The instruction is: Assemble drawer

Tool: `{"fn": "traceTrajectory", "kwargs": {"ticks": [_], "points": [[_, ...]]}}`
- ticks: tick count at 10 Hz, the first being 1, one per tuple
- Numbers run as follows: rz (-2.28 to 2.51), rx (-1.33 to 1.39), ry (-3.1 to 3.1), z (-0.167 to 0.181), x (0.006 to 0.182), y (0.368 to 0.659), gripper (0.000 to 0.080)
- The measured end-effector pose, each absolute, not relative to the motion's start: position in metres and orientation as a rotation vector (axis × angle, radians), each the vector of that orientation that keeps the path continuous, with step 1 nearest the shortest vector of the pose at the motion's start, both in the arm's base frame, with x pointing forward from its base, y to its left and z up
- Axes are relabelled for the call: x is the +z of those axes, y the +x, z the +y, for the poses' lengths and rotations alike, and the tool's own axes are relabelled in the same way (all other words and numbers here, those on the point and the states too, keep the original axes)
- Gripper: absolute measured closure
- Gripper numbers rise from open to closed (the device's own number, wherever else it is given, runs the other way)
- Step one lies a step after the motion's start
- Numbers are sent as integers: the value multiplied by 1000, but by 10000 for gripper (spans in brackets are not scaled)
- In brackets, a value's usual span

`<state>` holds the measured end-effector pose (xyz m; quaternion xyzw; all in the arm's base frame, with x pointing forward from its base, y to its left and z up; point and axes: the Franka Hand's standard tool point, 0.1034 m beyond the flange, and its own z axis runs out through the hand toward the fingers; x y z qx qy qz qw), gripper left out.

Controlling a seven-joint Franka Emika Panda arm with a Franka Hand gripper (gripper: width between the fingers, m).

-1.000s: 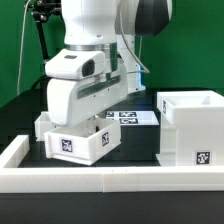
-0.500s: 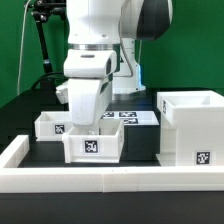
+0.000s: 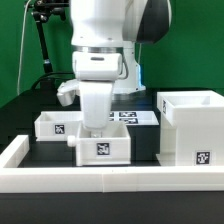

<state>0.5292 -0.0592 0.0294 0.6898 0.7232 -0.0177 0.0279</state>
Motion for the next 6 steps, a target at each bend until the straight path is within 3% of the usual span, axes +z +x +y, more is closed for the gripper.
{"fn": "traceTrajectory", "kwargs": {"ticks": [4, 6], "points": [[2229, -40, 2149, -27, 25, 534, 757], [2217, -44, 2163, -31, 24, 533, 757]]}}
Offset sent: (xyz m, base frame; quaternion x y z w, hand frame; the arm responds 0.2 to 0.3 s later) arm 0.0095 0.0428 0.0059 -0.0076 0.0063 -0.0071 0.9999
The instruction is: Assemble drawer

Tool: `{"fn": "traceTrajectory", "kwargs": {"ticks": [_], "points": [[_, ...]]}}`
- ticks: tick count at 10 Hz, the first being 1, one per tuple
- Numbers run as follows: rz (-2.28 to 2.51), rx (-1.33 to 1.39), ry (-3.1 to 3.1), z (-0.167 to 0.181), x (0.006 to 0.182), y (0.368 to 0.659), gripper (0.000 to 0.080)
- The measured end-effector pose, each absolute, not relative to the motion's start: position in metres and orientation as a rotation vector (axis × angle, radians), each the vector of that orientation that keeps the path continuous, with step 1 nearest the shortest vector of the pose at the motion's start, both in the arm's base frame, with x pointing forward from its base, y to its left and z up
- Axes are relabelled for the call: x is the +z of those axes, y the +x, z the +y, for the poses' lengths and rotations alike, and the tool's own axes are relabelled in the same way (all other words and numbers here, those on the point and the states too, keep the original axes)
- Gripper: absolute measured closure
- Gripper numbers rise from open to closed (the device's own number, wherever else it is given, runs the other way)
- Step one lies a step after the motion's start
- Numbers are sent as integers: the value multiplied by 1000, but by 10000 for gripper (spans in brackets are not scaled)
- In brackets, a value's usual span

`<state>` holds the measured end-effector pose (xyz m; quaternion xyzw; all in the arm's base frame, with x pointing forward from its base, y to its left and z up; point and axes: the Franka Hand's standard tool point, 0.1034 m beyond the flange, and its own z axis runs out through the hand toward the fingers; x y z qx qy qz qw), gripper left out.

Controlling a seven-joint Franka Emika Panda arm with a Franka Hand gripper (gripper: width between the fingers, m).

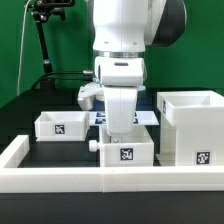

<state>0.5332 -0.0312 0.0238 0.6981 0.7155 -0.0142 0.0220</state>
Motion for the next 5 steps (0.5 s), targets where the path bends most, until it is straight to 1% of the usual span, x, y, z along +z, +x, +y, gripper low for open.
{"fn": "traceTrajectory", "kwargs": {"ticks": [3, 5], "points": [[2211, -46, 2171, -31, 23, 532, 757], [2203, -43, 2189, -23, 19, 534, 757]]}}
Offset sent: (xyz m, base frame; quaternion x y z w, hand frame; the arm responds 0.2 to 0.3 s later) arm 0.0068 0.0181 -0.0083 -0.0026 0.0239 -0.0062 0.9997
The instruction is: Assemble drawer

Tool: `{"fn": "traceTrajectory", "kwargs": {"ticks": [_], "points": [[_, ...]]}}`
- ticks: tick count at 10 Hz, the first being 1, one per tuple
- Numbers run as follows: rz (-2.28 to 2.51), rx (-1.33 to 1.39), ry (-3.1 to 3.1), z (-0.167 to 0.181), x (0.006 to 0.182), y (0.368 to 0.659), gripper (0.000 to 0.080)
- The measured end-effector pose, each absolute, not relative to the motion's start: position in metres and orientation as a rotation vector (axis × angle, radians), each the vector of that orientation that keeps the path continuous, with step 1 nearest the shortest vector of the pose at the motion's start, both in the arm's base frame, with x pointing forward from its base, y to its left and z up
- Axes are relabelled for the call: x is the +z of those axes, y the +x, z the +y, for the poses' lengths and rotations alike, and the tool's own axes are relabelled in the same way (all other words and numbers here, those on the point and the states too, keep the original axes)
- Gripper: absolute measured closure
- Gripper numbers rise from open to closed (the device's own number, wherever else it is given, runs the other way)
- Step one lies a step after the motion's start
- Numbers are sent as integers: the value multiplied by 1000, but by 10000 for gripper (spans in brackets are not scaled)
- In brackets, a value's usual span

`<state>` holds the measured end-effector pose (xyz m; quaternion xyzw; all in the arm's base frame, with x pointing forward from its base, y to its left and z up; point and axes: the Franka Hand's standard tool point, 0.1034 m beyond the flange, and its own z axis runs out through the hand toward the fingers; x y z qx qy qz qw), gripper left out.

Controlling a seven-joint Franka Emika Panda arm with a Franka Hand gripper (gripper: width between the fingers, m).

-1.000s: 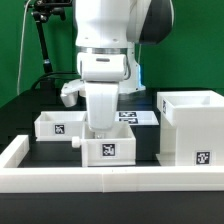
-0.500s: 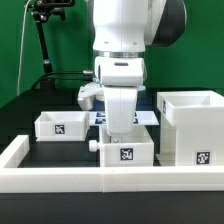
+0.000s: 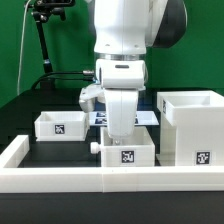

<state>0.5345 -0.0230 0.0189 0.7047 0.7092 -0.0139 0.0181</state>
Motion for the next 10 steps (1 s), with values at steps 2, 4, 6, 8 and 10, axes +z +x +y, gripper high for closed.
{"fn": "traceTrajectory", "kwargs": {"ticks": [2, 4, 6, 8, 10], "points": [[2174, -33, 2220, -14, 19, 537, 757], [2161, -19, 2235, -4, 20, 540, 757], [2189, -17, 2216, 1, 17, 544, 757], [2180, -20, 2227, -1, 16, 542, 757], [2185, -17, 2219, 0, 14, 542, 757]]}}
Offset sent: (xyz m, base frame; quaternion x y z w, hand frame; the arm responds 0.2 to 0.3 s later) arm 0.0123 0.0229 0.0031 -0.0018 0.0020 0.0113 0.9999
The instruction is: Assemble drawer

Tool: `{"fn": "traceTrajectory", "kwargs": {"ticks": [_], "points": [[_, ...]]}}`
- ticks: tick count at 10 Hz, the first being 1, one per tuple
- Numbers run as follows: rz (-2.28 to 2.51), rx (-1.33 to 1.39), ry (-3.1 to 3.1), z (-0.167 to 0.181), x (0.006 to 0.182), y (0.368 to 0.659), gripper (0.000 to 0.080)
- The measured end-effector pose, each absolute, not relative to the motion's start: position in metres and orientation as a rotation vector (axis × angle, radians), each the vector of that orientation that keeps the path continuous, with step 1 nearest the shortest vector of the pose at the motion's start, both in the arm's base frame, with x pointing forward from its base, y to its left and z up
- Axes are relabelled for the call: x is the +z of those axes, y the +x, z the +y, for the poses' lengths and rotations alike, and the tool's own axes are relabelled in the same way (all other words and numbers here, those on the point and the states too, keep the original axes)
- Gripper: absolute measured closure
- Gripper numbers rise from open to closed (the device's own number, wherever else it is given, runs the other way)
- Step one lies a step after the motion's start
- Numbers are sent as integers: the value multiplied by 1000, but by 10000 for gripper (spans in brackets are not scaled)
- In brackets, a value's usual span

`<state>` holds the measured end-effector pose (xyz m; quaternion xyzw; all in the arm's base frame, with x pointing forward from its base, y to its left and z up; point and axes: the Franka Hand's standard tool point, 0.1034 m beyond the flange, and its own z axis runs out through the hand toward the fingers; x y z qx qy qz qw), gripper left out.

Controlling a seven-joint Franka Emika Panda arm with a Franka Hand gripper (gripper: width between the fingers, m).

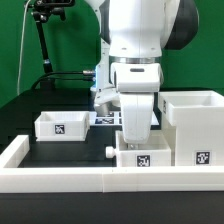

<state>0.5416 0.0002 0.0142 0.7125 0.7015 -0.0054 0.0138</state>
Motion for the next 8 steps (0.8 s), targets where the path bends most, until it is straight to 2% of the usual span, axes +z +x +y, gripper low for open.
{"fn": "traceTrajectory", "kwargs": {"ticks": [8], "points": [[2247, -31, 2126, 10, 11, 540, 757]]}}
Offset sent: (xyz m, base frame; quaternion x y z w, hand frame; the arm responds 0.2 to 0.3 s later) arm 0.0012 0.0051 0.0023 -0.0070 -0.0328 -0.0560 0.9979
